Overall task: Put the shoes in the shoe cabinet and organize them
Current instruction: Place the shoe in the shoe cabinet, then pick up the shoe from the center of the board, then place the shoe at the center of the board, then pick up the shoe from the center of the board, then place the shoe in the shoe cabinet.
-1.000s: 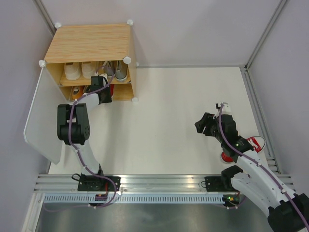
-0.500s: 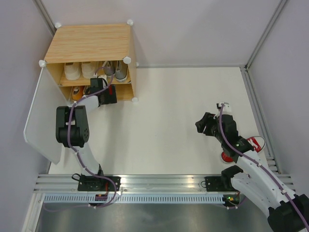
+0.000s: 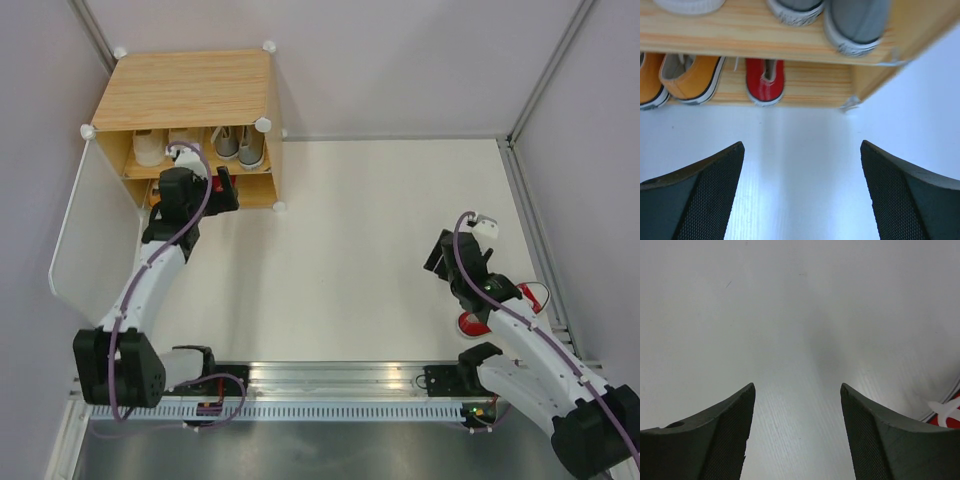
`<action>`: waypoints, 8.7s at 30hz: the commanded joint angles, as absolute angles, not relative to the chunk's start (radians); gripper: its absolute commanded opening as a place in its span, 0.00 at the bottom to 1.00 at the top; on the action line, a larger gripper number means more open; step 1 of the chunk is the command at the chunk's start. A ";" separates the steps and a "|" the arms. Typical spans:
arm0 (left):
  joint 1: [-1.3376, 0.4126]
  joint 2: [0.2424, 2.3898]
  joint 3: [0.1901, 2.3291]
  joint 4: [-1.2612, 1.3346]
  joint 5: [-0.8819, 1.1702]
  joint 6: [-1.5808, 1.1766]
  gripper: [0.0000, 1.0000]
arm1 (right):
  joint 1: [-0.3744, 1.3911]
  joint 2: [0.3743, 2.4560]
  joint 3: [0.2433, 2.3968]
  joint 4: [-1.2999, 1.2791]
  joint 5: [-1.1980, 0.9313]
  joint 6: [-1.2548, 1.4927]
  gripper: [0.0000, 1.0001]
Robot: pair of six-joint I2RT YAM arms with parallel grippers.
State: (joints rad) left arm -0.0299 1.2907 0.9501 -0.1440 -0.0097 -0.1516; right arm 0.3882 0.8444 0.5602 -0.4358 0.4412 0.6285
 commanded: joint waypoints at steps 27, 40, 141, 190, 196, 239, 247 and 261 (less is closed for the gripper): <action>-0.350 0.741 0.867 -0.314 0.199 -0.077 1.00 | 0.147 1.066 0.576 -0.852 0.660 1.181 0.75; -0.360 0.721 0.862 -0.318 0.166 -0.069 1.00 | 0.130 1.017 0.463 -0.618 0.474 1.083 0.09; -0.841 1.600 0.887 -0.293 -0.512 -0.877 0.90 | 0.304 1.058 0.575 -0.213 -0.091 0.678 0.62; -0.940 1.707 0.713 -0.147 -0.577 -0.802 0.73 | 0.304 1.060 0.555 -0.199 -0.066 0.650 0.60; -0.966 1.681 0.715 -0.182 -0.621 -0.790 0.56 | 0.305 1.052 0.555 -0.206 -0.058 0.649 0.60; -0.342 1.290 0.784 -0.015 -0.295 -0.221 0.02 | 0.305 1.037 0.551 -0.193 -0.058 0.640 0.59; -0.313 1.437 0.866 0.066 -0.305 -0.199 0.02 | 0.305 1.034 0.552 -0.196 -0.046 0.637 0.58; -0.258 1.660 0.983 0.277 -0.242 -0.110 0.05 | 0.305 1.048 0.563 -0.201 -0.008 0.627 0.57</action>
State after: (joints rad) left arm -0.2687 1.6424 0.9092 0.0937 -0.2604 -0.1699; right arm 0.3092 1.0481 0.5610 -0.2249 -0.0357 0.6460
